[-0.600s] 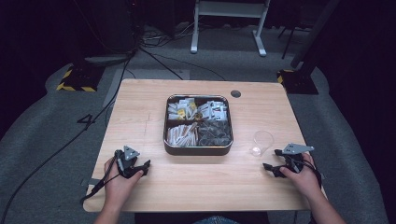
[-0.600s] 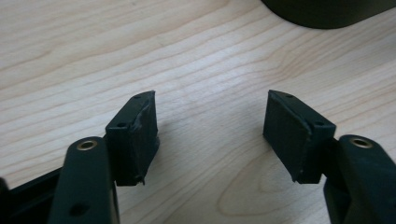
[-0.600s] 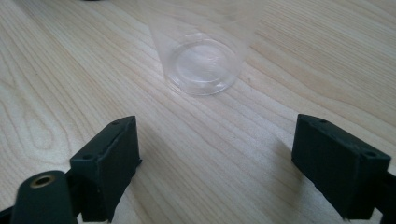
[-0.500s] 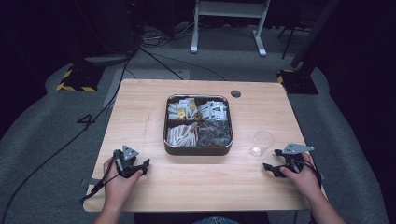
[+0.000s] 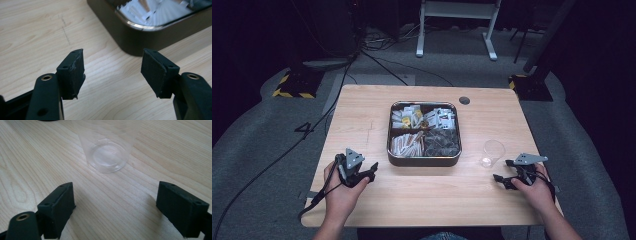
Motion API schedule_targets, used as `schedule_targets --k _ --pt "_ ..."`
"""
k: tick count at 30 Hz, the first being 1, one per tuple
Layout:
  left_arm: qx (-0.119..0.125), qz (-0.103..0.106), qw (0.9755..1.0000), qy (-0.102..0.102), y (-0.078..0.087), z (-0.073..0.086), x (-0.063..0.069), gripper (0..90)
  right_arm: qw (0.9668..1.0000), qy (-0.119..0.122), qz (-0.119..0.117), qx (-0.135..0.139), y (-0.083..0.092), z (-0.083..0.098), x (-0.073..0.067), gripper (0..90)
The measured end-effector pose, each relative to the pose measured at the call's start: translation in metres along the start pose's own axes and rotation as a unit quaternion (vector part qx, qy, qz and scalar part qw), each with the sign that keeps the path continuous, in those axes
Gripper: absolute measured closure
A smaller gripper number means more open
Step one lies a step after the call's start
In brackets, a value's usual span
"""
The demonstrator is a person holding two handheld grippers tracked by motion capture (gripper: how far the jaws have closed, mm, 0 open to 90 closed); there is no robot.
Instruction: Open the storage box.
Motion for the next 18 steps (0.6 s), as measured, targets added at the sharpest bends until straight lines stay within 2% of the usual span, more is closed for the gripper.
schedule_targets --k 1,7,18 --pt "0.006 0.011 0.9999 0.007 0.003 -0.006 0.003 35.6 1.0 0.0 0.0 0.0 0.0 0.0 0.0 15.1" --pt "0.019 0.025 0.9994 0.013 0.009 -0.018 0.005 35.6 1.0 0.001 0.0 0.0 0.0 0.0 0.0 15.1" --pt "0.041 0.049 0.998 0.007 0.019 -0.045 0.011 35.5 1.0 0.001 0.0 0.001 0.0 0.0 0.0 15.1"
Point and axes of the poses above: each handheld gripper's, and its own axes: y roughly backward along the jaws, z roughly out of its underside, x roughly to its right, the point moved 7 cm from there along -y, roughly forward along the jaws, and after that the axes turned 12 degrees about y, right-handed, at the moved point
